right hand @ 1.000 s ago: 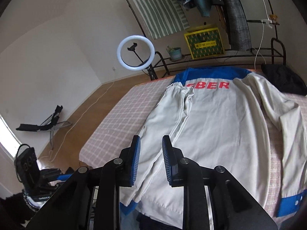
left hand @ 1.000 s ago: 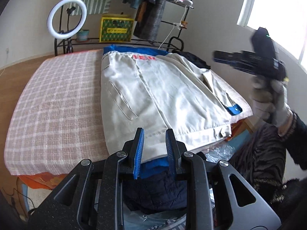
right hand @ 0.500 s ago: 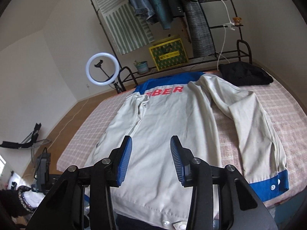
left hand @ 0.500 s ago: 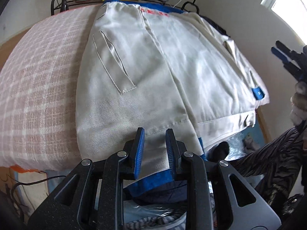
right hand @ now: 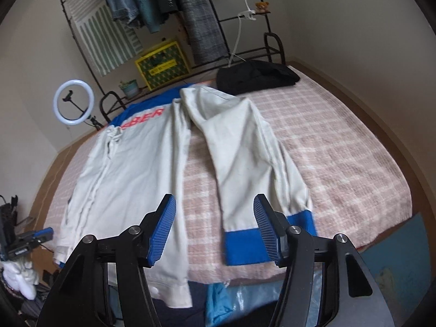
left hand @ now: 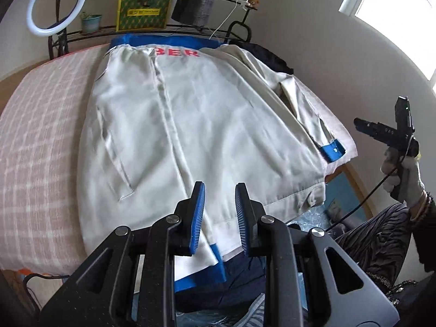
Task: Fold large clothes
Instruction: 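Move the right tool to the other sleeve's blue cuff and grasp it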
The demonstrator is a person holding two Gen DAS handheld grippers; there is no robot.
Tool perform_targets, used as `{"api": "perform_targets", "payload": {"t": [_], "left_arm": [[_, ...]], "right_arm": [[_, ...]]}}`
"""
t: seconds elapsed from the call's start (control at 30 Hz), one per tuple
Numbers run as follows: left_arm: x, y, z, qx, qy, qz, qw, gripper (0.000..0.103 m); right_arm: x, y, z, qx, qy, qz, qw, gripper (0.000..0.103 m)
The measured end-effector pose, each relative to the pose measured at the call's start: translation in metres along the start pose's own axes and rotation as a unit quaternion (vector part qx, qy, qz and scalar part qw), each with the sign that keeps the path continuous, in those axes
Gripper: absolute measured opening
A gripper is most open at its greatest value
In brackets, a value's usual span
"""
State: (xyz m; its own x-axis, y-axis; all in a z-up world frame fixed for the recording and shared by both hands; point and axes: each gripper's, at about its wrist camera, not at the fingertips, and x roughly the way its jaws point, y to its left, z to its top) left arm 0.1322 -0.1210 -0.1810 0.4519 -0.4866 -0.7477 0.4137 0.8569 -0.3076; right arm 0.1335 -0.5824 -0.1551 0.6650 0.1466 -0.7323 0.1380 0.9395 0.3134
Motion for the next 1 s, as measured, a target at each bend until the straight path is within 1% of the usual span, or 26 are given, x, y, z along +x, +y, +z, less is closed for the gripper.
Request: {"api": "perform_targets", "payload": {"t": [0.13,0.2,0.23,0.33,0.4,0.43,0.53,0.67,0.73,0.8,0.83,0.87,0.93,0.97,1.0], "left_arm": [[0.019,-0.013,0.016,0.008,0.005,-0.015,0.9998,0.022],[0.031,-0.02,0.025,0.005,0.01,-0.028,0.9995,0.022],[0.036,-0.022,0.027,0.006,0.012,-0.032,0.9994,0.022],[0.051,-0.034,0.037,0.014,0.012,-0.043,0.9989,0.022],[0.059,-0.042,0.043,0.016,0.014,-0.051,0.9985,0.022],[0.063,-0.046,0.046,0.019,0.013,-0.053,0.9983,0.022],[0.069,-0.057,0.052,0.034,0.011,-0.057,0.9978,0.022],[0.071,-0.063,0.053,0.056,-0.004,-0.055,0.9969,0.022],[0.075,-0.062,0.051,0.055,-0.007,-0.053,0.997,0.022],[0.084,-0.056,0.048,0.037,0.002,-0.058,0.9976,0.022],[0.089,-0.054,0.047,0.032,0.007,-0.059,0.9977,0.022],[0.093,-0.053,0.045,0.031,0.014,-0.057,0.9978,0.022],[0.097,-0.053,0.044,0.038,0.018,-0.049,0.9979,0.022],[0.097,-0.053,0.044,0.04,0.017,-0.047,0.9979,0.022],[0.097,-0.053,0.044,0.041,0.017,-0.048,0.9979,0.022]], "right_arm": [[0.009,-0.034,-0.007,0.007,0.055,-0.039,0.998,0.059],[0.011,-0.05,-0.011,0.022,0.077,-0.06,0.995,0.059],[0.011,-0.059,-0.013,0.039,0.085,-0.059,0.994,0.059],[0.012,-0.086,-0.015,0.091,0.103,-0.031,0.99,0.059],[0.014,-0.1,-0.012,0.113,0.11,-0.029,0.987,0.059],[0.016,-0.104,-0.011,0.113,0.113,-0.027,0.987,0.059],[0.028,-0.107,-0.011,0.091,0.125,-0.043,0.987,0.059],[0.048,-0.111,-0.023,0.09,0.139,-0.038,0.985,0.059],[0.055,-0.107,-0.029,0.087,0.138,-0.028,0.986,0.058],[0.059,-0.103,-0.032,0.075,0.139,-0.024,0.987,0.058],[0.059,-0.098,-0.033,0.061,0.132,-0.033,0.989,0.046],[0.059,-0.095,-0.033,0.051,0.13,-0.031,0.99,0.024],[0.06,-0.097,-0.03,0.066,0.132,-0.008,0.989,0.009],[0.058,-0.099,-0.027,0.07,0.129,-0.004,0.989,0.003],[0.056,-0.099,-0.024,0.069,0.126,0.0,0.99,0.003]]}}
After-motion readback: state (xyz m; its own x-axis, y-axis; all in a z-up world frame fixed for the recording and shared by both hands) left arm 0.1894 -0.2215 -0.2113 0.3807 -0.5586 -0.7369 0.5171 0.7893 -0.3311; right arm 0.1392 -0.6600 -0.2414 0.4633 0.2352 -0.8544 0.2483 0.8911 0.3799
